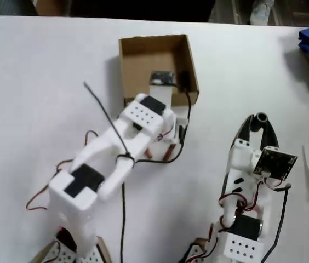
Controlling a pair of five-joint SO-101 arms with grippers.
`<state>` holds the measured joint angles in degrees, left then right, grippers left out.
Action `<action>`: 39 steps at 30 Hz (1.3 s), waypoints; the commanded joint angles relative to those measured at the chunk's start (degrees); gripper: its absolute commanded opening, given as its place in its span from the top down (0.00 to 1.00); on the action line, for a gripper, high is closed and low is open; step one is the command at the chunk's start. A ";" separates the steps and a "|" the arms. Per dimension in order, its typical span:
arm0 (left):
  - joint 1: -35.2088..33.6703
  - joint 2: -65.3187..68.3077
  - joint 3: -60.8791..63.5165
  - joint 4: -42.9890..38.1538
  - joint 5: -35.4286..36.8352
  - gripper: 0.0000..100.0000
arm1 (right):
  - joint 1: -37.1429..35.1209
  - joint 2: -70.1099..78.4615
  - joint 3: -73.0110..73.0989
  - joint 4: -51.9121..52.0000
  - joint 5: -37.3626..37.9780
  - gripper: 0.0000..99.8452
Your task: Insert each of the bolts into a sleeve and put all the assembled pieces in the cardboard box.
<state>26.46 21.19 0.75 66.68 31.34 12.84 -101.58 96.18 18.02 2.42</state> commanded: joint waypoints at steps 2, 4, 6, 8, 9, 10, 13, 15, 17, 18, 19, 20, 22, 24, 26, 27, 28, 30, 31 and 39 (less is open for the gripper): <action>1.05 1.41 -5.05 -0.88 0.79 0.72 | 0.48 -1.36 0.18 -1.01 0.44 0.98; 1.14 2.37 -6.29 -0.88 -1.23 0.72 | 0.48 -1.36 0.18 -1.01 0.44 0.98; 1.49 3.16 -6.99 -0.88 -5.10 0.72 | 0.48 -1.36 0.18 -1.01 0.44 0.98; 1.76 4.04 -7.52 -0.88 -8.53 0.72 | 0.57 -1.36 0.18 -1.01 0.44 0.98; 1.76 4.48 -7.52 -0.97 -9.93 0.72 | 0.57 -1.36 0.18 -1.01 0.44 0.98; 1.76 5.10 -7.52 -0.97 -11.16 0.72 | 0.57 -1.36 0.18 -1.01 0.44 0.98; 1.67 7.12 -8.92 -0.88 -13.80 0.72 | 0.66 -1.36 0.18 -1.01 0.44 0.98; 1.58 8.53 -11.03 -0.88 -14.24 0.72 | 0.66 -1.36 0.18 -1.01 0.44 0.98; 1.58 9.93 -13.85 -0.88 -14.24 0.72 | 0.57 -1.36 0.18 -1.01 0.44 0.98; 1.58 10.73 -15.34 -0.88 -14.24 0.72 | 0.57 -1.36 0.18 -1.01 0.44 0.98; 1.58 11.60 -16.84 -0.79 -14.24 0.72 | 0.57 -1.36 0.18 -1.01 0.44 0.98; 1.67 12.48 -18.07 -0.79 -14.24 0.72 | 0.66 -1.36 0.18 -1.01 0.44 0.98; 1.85 14.42 -20.18 0.00 -14.24 0.72 | 0.66 -1.36 0.18 -1.01 0.44 0.98; 2.02 16.62 -22.29 2.02 -14.24 0.72 | 0.66 -1.36 0.18 -1.01 0.44 0.98; 1.93 18.90 -24.75 4.22 -14.24 0.73 | 0.66 -1.36 0.18 -1.01 0.44 0.98; 1.85 20.04 -26.07 5.45 -14.24 0.76 | 0.66 -1.36 0.18 -1.01 0.44 0.98; 1.85 21.19 -27.65 6.68 -14.24 0.80 | 0.66 -1.36 0.18 -1.01 0.44 0.98; 1.67 23.21 -31.08 8.97 -14.24 0.89 | 0.66 -1.36 0.18 -1.01 0.44 0.98; 1.58 24.09 -32.75 9.93 -14.24 0.93 | 0.66 -1.36 0.18 -1.01 0.44 0.98; 2.02 30.77 -43.47 16.09 -14.33 0.97 | 0.66 -1.36 0.18 -1.01 0.44 0.98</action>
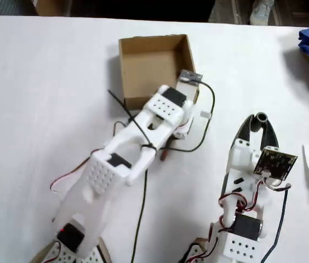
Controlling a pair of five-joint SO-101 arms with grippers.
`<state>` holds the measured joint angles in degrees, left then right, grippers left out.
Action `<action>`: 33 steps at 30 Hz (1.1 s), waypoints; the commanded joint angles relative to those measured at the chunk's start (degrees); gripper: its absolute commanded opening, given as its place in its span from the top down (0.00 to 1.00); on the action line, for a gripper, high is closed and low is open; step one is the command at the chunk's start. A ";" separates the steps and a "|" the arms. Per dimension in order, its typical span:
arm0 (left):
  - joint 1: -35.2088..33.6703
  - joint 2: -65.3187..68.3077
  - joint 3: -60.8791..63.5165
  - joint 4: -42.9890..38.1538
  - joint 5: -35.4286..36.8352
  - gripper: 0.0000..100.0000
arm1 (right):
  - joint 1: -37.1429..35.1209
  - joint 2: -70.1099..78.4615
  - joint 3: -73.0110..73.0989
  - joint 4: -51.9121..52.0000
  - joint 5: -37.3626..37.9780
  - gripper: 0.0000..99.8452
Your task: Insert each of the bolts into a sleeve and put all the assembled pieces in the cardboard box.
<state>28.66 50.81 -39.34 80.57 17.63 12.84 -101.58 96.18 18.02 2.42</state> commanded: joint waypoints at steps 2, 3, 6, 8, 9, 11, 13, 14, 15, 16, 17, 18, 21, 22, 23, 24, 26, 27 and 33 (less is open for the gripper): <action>-0.18 2.20 -4.97 2.81 -0.62 0.97 | 0.66 -1.36 0.18 -1.01 0.44 0.98; -0.18 2.64 -5.41 2.81 -0.62 0.97 | 0.66 -1.36 0.18 -1.01 0.44 0.98; -0.44 3.96 -5.85 2.81 -0.62 0.97 | 0.66 -1.36 0.18 -1.01 0.44 0.98; -0.62 4.92 -5.49 2.81 -0.79 0.97 | 0.66 -1.36 0.18 -1.01 0.44 0.98; -0.62 5.63 -5.58 3.34 -1.85 0.97 | 0.66 -1.36 0.18 -1.01 0.44 0.98; -0.53 6.68 -5.85 4.40 -4.57 0.97 | 0.66 -1.36 0.18 -1.01 0.44 0.98; -0.26 7.03 -5.85 4.40 -5.71 0.97 | 0.66 -1.36 0.18 -1.01 0.44 0.98; -0.26 6.86 -5.85 4.48 -5.80 0.97 | 0.57 -1.36 0.18 -1.01 0.44 0.98; -0.26 6.86 -5.85 4.75 -5.89 0.97 | 0.57 -1.36 0.18 -1.01 0.44 0.98; -0.26 6.86 -5.93 4.75 -5.89 0.97 | 0.48 -1.36 0.18 -1.01 0.44 0.98; -0.35 6.86 -5.93 4.75 -5.89 0.96 | 0.48 -1.36 0.18 -1.01 0.44 0.98; -0.35 6.86 -5.93 4.84 -5.89 0.93 | 0.48 -1.36 0.18 -1.01 0.44 0.98; -0.35 6.86 -5.93 5.80 -5.63 0.84 | 0.57 -1.36 0.00 -1.01 0.44 0.98; -0.35 6.86 -5.93 6.07 -5.63 0.82 | 0.66 -1.36 -0.09 -1.01 0.44 0.98; -0.35 6.86 -5.93 6.24 -5.63 0.82 | 0.66 -1.36 -0.09 -1.10 0.44 0.98; -0.35 6.86 -5.93 6.24 -5.71 0.84 | 0.66 -1.36 -0.09 -1.19 0.44 0.98; -0.35 6.95 -5.93 6.33 -5.80 0.92 | 0.57 -1.36 -0.09 -1.36 0.44 0.98; -0.35 6.95 -5.93 6.33 -5.80 0.98 | 0.48 -1.36 -0.09 -1.36 0.44 0.98; -0.44 6.95 -5.93 6.33 -5.80 0.97 | 0.40 -1.36 -0.09 -1.36 0.44 0.98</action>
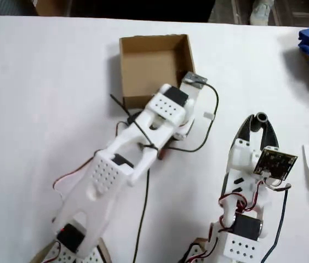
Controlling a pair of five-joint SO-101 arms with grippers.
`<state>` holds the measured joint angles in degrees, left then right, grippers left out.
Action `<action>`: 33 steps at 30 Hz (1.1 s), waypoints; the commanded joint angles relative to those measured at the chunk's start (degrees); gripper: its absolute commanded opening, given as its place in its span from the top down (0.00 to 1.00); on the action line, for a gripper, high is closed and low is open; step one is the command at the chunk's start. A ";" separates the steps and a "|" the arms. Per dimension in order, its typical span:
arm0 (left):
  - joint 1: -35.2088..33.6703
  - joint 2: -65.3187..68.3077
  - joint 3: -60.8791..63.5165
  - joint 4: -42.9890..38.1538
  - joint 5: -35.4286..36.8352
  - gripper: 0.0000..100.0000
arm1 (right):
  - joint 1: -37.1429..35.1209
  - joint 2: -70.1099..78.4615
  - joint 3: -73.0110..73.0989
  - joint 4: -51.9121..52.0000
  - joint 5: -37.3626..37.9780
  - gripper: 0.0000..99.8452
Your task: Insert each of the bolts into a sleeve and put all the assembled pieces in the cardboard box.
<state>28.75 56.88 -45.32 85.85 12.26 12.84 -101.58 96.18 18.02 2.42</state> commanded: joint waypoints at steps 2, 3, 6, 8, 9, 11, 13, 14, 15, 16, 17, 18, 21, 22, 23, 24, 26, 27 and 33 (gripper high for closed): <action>-0.53 0.88 0.04 0.88 -0.53 0.98 | 0.40 -1.36 -0.09 -1.36 0.44 0.98; -0.53 0.70 -0.04 0.70 -0.53 0.98 | 0.40 -1.36 -0.09 -1.36 0.44 0.98; -0.44 -0.70 -5.23 2.29 -0.62 0.98 | 0.22 -1.36 0.26 -1.10 -0.09 0.98; -0.35 -2.81 -11.12 4.04 -0.62 0.98 | -0.75 -1.36 0.62 -1.36 -0.09 0.98; -0.26 -3.87 -14.37 5.01 -0.62 0.98 | -1.45 -1.36 0.62 -1.36 -0.09 0.98; -0.35 -5.89 -21.32 6.07 -0.62 0.98 | -3.82 -1.36 0.62 -1.36 -0.09 0.98; -0.53 -7.38 -28.18 7.12 -0.70 0.98 | -6.29 -1.19 0.79 -1.36 -0.09 0.98; -0.70 -7.74 -31.52 7.30 -0.70 0.98 | -7.25 -1.27 0.79 -1.36 -0.09 0.98; -0.79 -7.91 -35.03 7.38 -0.70 0.98 | -8.04 -1.36 0.79 -1.54 -0.09 0.98; -0.79 -7.91 -38.29 7.38 -0.70 0.98 | -8.84 -1.27 0.79 -2.24 -0.09 0.98; -0.79 -7.91 -41.45 7.47 -0.70 0.98 | -9.54 -1.01 0.79 -3.21 -0.09 0.98; -0.62 -7.82 -44.44 7.47 -0.70 0.98 | -10.15 -0.92 0.79 -4.09 -0.09 0.98; -0.79 -8.35 -50.86 7.38 -0.70 0.98 | -11.74 -0.84 0.79 -6.02 -0.09 0.98; -0.79 -8.79 -50.59 7.12 -0.62 0.98 | -12.18 -0.84 0.79 -6.11 -0.09 0.98; -1.05 -9.32 -50.33 7.30 -0.53 0.98 | -12.79 -0.84 0.79 -6.20 -0.09 0.98; -1.49 -9.67 -50.33 7.56 -0.26 0.98 | -13.41 -0.84 0.79 -6.20 -0.18 0.98; -2.02 -10.64 -50.33 7.03 -0.26 0.98 | -14.46 -0.84 0.79 -6.11 -0.44 0.98; -2.55 -10.90 -50.51 5.98 -0.26 0.98 | -14.64 -0.75 0.79 -5.93 -1.49 0.98; -3.87 -13.27 -50.24 2.99 2.99 0.98 | -14.73 4.09 0.53 -5.93 -4.84 0.98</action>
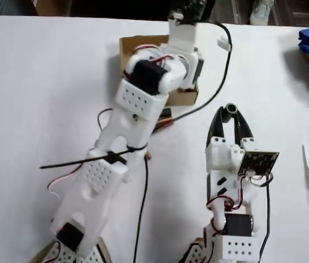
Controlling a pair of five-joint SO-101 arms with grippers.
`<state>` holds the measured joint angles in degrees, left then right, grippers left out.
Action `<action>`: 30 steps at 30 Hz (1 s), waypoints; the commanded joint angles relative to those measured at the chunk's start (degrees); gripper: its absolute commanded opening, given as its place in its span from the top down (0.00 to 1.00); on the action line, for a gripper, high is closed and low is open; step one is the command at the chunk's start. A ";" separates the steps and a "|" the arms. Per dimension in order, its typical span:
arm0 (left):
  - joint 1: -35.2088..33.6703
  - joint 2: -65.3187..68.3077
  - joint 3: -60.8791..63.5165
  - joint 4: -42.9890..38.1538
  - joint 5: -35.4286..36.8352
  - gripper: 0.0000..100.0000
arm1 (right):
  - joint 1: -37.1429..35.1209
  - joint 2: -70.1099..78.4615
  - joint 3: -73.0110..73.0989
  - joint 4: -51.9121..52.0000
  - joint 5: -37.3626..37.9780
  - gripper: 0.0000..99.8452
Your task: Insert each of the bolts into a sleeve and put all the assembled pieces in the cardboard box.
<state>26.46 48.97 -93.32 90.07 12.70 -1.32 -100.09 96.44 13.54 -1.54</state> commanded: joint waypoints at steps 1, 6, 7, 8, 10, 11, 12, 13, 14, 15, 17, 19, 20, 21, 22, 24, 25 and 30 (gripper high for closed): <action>-2.02 -5.36 -2.24 0.35 4.66 0.98 | -0.57 4.18 0.09 -1.89 -0.88 0.98; -4.92 -5.45 -2.42 9.58 10.37 0.98 | -0.66 12.70 -4.75 -4.09 -0.97 0.98; -5.54 -5.45 -2.42 10.99 10.46 0.98 | -0.66 14.81 -5.80 -5.23 -0.97 0.98; -5.98 -5.71 -2.42 12.04 11.08 0.98 | -0.66 17.01 -6.59 -6.46 -0.97 0.98; -6.68 -8.35 -2.24 12.22 12.57 0.98 | -0.66 21.76 -8.18 -8.66 -1.05 0.98; -6.51 -10.11 -2.24 12.13 12.31 0.98 | -0.66 24.31 -8.97 -9.54 -1.05 0.98; -5.98 -11.87 -2.15 12.04 12.22 0.98 | -0.66 26.68 -9.67 -10.51 -1.05 0.98; -5.27 -13.27 -2.15 12.22 12.22 0.98 | -0.66 28.70 -10.55 -11.38 -1.05 0.98; -4.75 -14.51 -2.07 12.22 12.22 0.98 | -0.66 30.46 -11.34 -12.09 -1.05 0.98; -4.31 -15.56 -1.80 12.22 12.22 0.98 | -0.66 32.04 -12.31 -12.79 -1.05 0.98; -3.96 -17.85 0.04 12.22 12.57 0.98 | -0.75 34.42 -14.15 -13.41 -1.05 0.98; -3.87 -20.75 3.03 12.31 13.98 0.98 | -0.84 35.65 -15.30 -13.67 -1.05 0.98; -3.60 -22.24 5.23 12.31 14.95 0.98 | -1.01 35.91 -15.56 -13.67 -1.05 0.98; -3.34 -23.47 7.69 12.31 15.56 0.98 | -1.54 36.00 -15.74 -13.67 -1.05 0.98; -3.34 -24.35 9.98 12.22 15.82 0.98 | -1.98 35.91 -15.74 -13.67 -1.05 0.98; -4.22 -23.30 14.64 11.43 15.74 0.98 | -3.12 35.82 -15.74 -13.67 -1.05 0.98; -5.36 -21.80 16.75 10.73 15.74 0.98 | -3.74 35.82 -15.74 -13.67 -1.05 0.98; -6.33 -16.62 12.79 11.60 16.09 0.98 | -4.18 35.82 -15.74 -13.67 -1.05 0.98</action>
<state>20.75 32.70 -76.00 101.05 28.26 -4.92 -64.40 84.31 1.49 -2.24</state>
